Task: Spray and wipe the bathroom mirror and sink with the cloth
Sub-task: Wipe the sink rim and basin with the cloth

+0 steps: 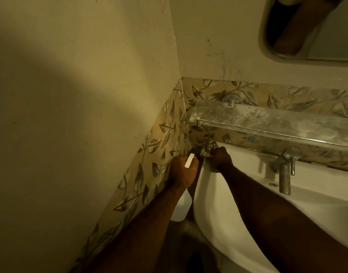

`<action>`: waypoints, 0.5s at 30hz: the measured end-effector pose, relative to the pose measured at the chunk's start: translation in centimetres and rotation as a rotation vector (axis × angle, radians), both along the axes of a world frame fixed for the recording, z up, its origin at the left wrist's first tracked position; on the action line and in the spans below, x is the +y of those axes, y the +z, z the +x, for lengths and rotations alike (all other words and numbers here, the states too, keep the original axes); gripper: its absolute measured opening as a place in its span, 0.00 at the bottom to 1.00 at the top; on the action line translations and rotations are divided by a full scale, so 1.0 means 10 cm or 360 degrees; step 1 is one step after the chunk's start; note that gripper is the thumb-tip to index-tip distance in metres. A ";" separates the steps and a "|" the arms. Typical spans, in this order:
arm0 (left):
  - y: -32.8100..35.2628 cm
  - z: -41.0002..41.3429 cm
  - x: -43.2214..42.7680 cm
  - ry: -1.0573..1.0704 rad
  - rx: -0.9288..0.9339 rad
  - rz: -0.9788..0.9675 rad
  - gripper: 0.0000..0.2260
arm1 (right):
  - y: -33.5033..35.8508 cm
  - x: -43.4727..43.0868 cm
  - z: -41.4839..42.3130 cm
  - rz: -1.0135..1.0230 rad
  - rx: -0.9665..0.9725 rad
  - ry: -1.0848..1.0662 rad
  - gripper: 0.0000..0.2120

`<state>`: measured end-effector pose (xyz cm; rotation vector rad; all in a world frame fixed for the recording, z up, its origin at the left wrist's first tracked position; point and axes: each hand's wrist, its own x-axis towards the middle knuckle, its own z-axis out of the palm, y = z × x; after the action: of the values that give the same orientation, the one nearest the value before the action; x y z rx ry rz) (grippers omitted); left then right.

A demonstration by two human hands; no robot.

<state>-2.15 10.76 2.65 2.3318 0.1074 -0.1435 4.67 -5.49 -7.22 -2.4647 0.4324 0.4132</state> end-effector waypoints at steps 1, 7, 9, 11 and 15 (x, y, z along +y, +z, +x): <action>-0.01 -0.01 0.02 0.0018 -0.0008 0.0026 0.14 | 0.00 0.02 0.00 0.0008 0.0009 -0.0005 0.21; -0.06 -0.15 0.09 0.0057 -0.0013 0.0074 0.14 | -0.09 0.23 -0.16 0.0084 0.0044 -0.0069 0.24; -0.11 -0.22 0.13 0.0060 0.0010 0.0048 0.13 | -0.12 0.30 -0.26 0.0119 0.0048 -0.0079 0.24; -0.15 -0.30 0.16 0.0061 0.0027 0.0071 0.12 | -0.14 0.35 -0.34 0.0095 0.0053 -0.0039 0.24; -0.17 -0.46 0.19 0.0032 0.0059 0.0126 0.14 | -0.14 0.43 -0.48 0.0036 0.0121 0.0084 0.26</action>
<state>-6.74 12.70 0.96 2.4065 0.1577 -0.1752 -0.10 -1.18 -8.63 -2.4487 0.3920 0.5320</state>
